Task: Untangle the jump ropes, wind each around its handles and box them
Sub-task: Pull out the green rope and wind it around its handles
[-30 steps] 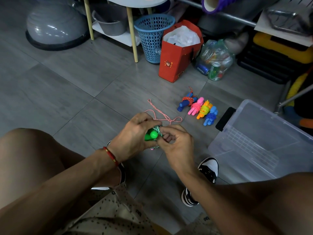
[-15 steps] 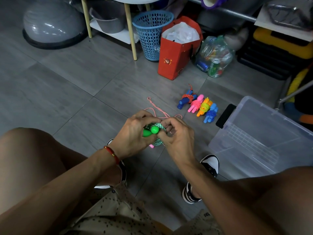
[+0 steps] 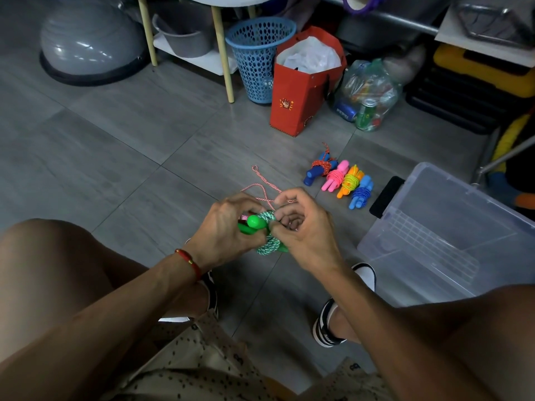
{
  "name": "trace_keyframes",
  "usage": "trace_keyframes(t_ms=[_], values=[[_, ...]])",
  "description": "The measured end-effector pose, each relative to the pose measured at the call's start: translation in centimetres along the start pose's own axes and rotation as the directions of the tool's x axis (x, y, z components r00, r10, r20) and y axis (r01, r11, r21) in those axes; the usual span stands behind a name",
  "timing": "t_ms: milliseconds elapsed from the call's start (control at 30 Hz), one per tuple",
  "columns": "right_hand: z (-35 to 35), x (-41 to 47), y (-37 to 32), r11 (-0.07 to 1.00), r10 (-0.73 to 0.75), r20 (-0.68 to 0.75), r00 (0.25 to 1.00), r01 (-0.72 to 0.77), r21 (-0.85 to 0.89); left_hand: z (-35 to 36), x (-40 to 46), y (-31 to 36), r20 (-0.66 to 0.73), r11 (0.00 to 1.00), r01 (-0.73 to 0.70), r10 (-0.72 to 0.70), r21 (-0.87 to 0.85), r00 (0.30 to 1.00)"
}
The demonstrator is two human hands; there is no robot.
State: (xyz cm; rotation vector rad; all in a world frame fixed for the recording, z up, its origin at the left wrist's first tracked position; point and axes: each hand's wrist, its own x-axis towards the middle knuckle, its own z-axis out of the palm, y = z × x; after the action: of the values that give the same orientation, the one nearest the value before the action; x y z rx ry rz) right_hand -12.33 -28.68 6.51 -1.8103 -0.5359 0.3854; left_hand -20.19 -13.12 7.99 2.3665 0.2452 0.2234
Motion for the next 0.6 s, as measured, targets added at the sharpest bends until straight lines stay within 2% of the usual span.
trace_keyframes(t_ms=[133, 400, 600], values=[[-0.1, 0.0, -0.2, 0.997, 0.037, -0.001, 0.999, -0.037, 0.062, 0.3, -0.1, 0.0, -0.006, 1.000, 0.008, -0.008, -0.027, 1.000], [-0.8, 0.6, -0.5, 0.965, 0.143, -0.004, 0.990, -0.139, 0.223, 0.1, -0.3, 0.2, 0.005, 0.991, -0.085, 0.086, -0.105, 0.996], [-1.3, 0.5, -1.1, 0.971, 0.121, 0.008, 0.993, -0.120, 0.209, 0.4, -0.5, 0.6, 0.010, 0.981, -0.041, 0.044, -0.190, 0.999]])
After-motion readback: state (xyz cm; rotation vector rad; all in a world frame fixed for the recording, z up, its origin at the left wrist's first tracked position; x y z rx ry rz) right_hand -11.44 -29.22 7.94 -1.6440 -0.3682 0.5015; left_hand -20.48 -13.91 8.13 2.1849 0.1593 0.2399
